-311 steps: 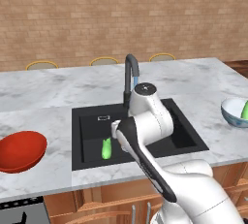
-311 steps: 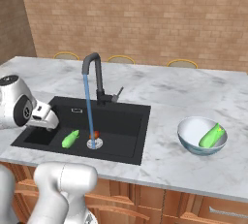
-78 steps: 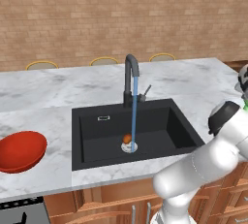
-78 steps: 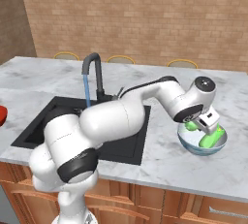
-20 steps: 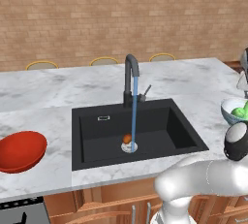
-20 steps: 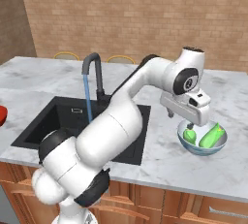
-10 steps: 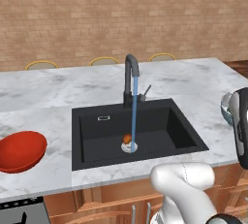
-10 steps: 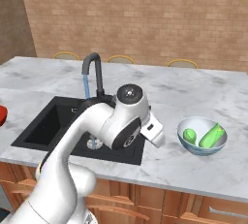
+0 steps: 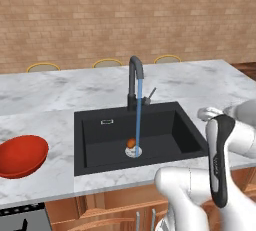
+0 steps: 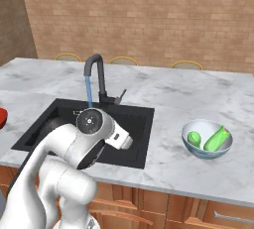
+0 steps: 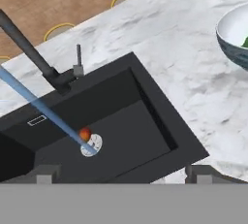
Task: Pick the corns from the sink and place them in one bowl. Place the mango in the other bowl. Then turn off the sink faucet.
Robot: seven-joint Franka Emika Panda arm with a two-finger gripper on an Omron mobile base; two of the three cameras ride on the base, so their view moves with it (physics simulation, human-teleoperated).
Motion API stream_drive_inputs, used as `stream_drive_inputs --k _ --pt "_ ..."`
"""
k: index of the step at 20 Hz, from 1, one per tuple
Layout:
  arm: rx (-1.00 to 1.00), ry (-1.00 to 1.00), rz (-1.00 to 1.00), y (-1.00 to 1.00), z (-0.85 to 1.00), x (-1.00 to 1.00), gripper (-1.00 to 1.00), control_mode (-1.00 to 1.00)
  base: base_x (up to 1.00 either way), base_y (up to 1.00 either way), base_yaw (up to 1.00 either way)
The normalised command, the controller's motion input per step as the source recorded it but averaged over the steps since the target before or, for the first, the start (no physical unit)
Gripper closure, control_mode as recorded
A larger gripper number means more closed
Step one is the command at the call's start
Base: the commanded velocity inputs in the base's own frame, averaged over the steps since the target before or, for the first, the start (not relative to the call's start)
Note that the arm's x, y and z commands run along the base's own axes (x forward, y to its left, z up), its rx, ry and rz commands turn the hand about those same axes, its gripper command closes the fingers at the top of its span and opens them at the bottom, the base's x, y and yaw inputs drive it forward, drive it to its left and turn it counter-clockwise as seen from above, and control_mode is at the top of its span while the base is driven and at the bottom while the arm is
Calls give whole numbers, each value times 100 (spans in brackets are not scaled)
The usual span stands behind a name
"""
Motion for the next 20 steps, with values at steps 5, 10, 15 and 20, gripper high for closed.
stream_drive_inputs --k 5,10,15,20 --pt "-2 6 30 83 4 18 -100 -100 0 0 0" --pt "-10 26 28 79 3 11 -100 -100 0 0 0" --pt "-14 36 23 78 0 7 -100 -100 0 0 0" --pt "-11 32 22 64 -4 19 -100 -100 0 0 0"
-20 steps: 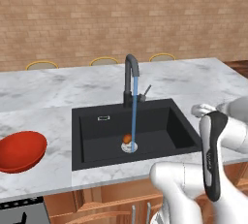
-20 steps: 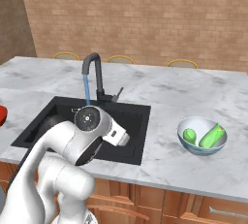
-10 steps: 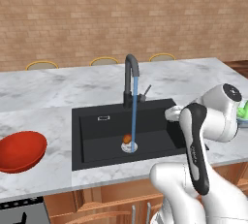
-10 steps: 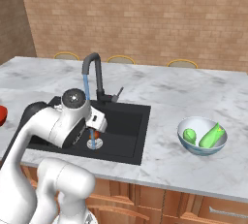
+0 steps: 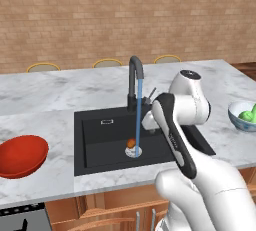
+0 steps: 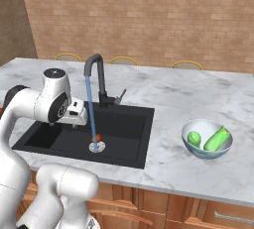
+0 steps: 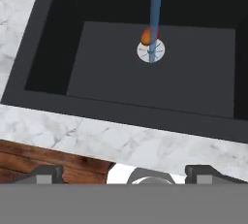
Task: Pick the corns from the sink and place them in one bowl. Place the mango in the other bowl. Then turn off the sink faucet.
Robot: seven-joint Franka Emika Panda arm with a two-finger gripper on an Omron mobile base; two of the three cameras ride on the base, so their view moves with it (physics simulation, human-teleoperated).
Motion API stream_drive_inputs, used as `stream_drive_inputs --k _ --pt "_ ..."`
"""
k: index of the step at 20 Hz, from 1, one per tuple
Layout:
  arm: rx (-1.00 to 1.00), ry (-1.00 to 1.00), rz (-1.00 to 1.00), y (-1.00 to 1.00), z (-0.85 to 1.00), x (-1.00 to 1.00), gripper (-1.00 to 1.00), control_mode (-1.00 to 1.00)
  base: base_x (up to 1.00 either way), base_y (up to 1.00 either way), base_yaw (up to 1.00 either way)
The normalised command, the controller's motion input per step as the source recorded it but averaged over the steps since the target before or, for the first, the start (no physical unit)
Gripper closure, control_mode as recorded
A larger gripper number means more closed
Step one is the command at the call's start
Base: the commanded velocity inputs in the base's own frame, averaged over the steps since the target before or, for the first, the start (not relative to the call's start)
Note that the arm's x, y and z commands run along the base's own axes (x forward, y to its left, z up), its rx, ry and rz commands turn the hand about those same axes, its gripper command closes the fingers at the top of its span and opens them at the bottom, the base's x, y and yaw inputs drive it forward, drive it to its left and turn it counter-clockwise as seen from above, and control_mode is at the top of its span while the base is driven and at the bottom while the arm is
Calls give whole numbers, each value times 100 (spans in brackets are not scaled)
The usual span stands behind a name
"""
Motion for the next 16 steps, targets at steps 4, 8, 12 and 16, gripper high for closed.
stream_drive_inputs --k 4,8,12,16 --pt "-9 14 12 26 -33 13 -100 -100 0 0 0" --pt "-5 -6 0 0 -45 0 -100 -100 0 0 0" --pt "-4 -25 -2 -1 -53 0 -100 -100 0 0 0" --pt "-2 -28 -6 -8 -44 0 -100 -100 0 0 0"
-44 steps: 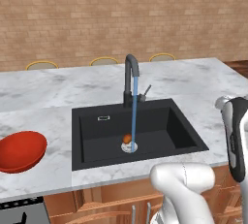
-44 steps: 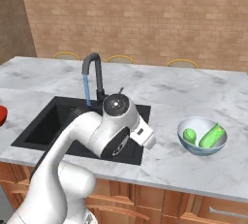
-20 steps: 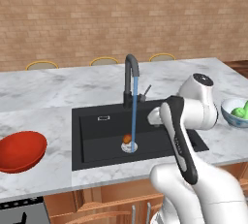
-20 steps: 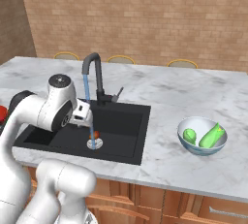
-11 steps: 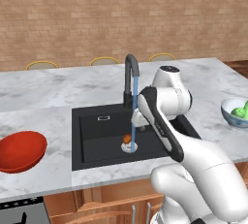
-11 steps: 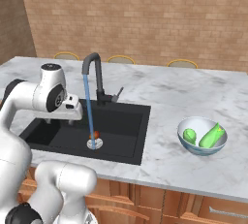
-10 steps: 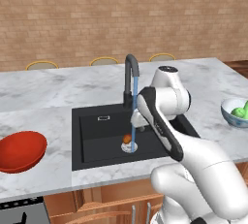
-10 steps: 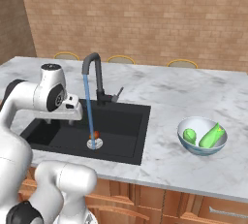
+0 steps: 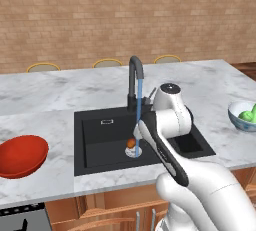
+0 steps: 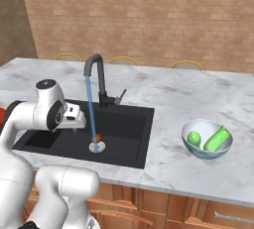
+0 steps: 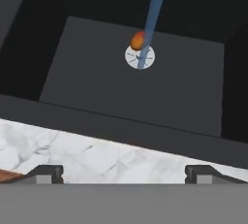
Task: Pick the corns from the sink and place them in one bowl. Place the mango in the other bowl. Then turn off the sink faucet.
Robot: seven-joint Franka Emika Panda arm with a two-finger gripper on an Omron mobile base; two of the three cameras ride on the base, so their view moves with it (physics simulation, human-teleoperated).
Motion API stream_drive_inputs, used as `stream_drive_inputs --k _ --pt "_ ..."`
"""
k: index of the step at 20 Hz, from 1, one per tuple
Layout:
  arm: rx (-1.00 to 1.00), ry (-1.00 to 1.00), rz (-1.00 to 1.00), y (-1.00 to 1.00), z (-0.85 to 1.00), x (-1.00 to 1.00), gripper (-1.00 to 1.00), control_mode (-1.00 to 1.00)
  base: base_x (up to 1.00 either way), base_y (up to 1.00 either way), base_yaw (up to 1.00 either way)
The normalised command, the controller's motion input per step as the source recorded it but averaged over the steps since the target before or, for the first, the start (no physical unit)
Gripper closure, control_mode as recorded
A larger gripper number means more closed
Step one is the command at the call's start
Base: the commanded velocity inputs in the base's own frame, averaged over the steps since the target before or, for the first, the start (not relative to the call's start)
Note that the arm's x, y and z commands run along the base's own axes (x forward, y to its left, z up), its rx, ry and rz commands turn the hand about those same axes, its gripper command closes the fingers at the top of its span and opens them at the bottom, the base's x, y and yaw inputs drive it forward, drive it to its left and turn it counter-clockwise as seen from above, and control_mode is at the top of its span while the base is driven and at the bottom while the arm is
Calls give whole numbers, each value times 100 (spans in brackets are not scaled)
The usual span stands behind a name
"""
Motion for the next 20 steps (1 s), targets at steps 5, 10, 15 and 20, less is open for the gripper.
stream_drive_inputs --k 5,10,15,20 --pt "0 -4 -14 -18 -9 3 -100 -100 0 0 0" --pt "4 2 -16 -4 0 18 -100 -100 0 0 0" --pt "9 0 -13 0 0 24 -100 -100 0 0 0" --pt "6 2 -7 0 -3 27 -100 -100 0 0 0"
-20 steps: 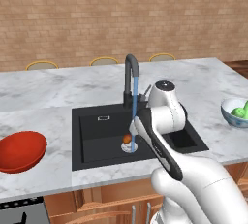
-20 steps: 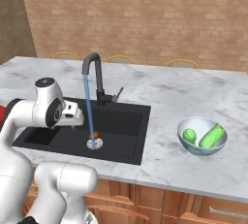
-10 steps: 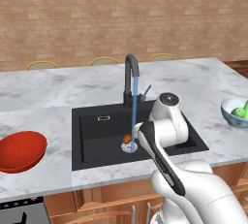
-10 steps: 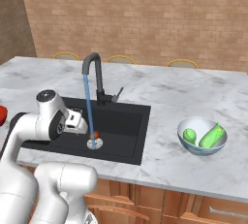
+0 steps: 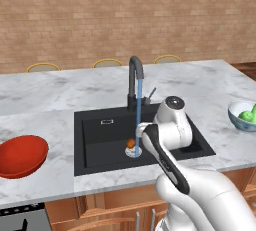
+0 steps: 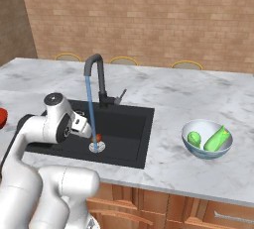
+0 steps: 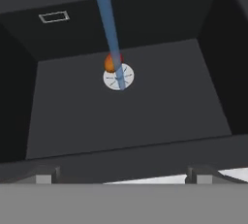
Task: Pick the corns from the sink and place them in one bowl. Place the mango in the other bowl. Then turn off the sink faucet.
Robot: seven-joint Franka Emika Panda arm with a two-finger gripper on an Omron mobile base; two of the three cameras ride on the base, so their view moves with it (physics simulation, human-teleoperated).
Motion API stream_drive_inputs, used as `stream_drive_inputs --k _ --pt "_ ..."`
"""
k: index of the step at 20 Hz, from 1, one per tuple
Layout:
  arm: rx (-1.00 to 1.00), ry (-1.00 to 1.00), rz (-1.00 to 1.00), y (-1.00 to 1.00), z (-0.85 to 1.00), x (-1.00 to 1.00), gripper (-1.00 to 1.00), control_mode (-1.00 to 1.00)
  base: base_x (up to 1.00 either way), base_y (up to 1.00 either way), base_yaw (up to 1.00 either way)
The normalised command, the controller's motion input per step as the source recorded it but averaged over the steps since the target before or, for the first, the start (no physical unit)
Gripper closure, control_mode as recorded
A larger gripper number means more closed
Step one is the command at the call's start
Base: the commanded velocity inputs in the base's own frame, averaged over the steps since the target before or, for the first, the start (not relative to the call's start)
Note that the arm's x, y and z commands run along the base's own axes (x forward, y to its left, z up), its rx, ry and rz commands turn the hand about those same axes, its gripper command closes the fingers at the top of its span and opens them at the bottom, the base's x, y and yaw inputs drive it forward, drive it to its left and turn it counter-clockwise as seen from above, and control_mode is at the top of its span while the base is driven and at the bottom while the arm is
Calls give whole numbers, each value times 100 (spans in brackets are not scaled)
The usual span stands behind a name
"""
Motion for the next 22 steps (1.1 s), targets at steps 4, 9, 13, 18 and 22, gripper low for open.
stream_drive_inputs --k 4,9,13,18,22 --pt "0 0 0 2 -15 24 -100 -100 0 0 0" --pt "0 1 0 8 -29 37 -100 -100 0 0 0" --pt "0 3 0 11 -32 36 -100 -100 0 0 0" --pt "0 4 0 5 -28 34 -100 -100 0 0 0" --pt "0 3 0 0 -23 33 -100 -100 0 0 0"
